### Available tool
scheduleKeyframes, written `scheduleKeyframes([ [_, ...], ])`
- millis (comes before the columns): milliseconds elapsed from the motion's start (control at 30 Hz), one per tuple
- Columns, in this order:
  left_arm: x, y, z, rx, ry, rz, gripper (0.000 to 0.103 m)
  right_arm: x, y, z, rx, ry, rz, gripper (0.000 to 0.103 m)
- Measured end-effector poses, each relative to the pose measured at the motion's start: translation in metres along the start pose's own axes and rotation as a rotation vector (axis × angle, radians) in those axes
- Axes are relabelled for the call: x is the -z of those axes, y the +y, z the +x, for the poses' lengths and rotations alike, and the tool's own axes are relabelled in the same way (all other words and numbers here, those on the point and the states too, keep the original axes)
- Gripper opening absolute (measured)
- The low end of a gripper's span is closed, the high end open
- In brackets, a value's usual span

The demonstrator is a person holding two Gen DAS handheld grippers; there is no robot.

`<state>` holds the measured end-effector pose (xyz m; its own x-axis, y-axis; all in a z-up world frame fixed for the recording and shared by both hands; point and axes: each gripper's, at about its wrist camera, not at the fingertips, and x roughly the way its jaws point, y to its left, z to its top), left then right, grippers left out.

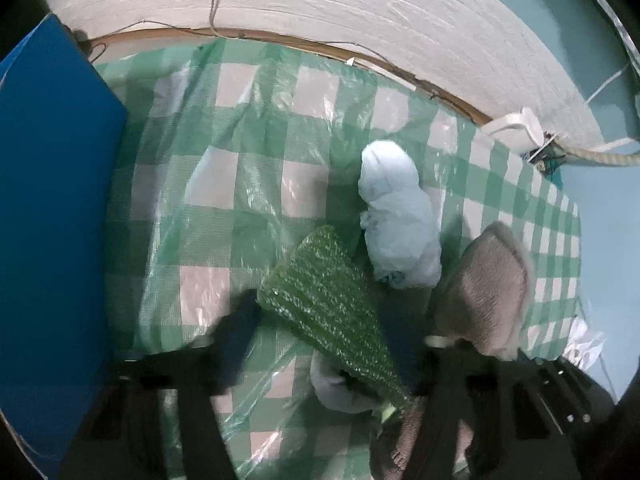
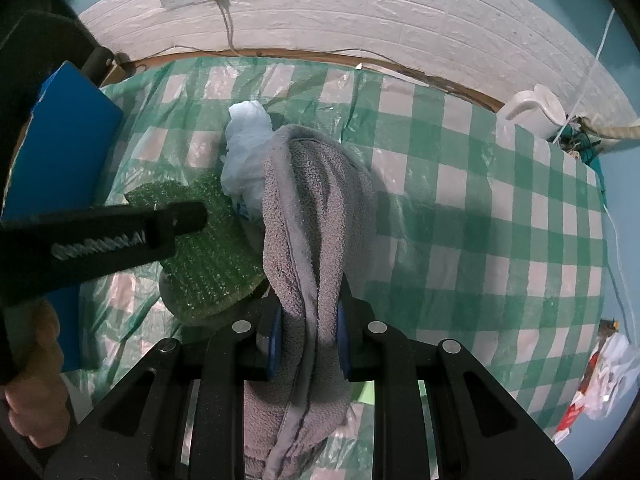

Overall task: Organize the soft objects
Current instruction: 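Grasp the green glittery mesh strip with the left tool, then lift the green strip with the left tool while the right tool lifts the grey sock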

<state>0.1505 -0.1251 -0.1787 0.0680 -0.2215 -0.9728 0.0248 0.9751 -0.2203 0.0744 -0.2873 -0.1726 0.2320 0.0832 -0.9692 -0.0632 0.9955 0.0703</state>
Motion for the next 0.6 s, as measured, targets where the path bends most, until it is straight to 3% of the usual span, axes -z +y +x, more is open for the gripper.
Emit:
scheduleKeyframes([
  [133,0.007,-0.01,-0.004,-0.019,-0.019,0.05,0.024,0.001,-0.001,-0.003,0.002,-0.004,0.001,0.02],
  [233,0.01,-0.016,-0.015,-0.03,-0.069,0.094,0.019,0.003,-0.001,-0.006,0.005,-0.008,0.001,0.02],
  [600,0.027,-0.034,-0.058,-0.103,-0.21,0.243,0.018,0.01,0.004,-0.03,0.006,-0.056,-0.009,0.019],
])
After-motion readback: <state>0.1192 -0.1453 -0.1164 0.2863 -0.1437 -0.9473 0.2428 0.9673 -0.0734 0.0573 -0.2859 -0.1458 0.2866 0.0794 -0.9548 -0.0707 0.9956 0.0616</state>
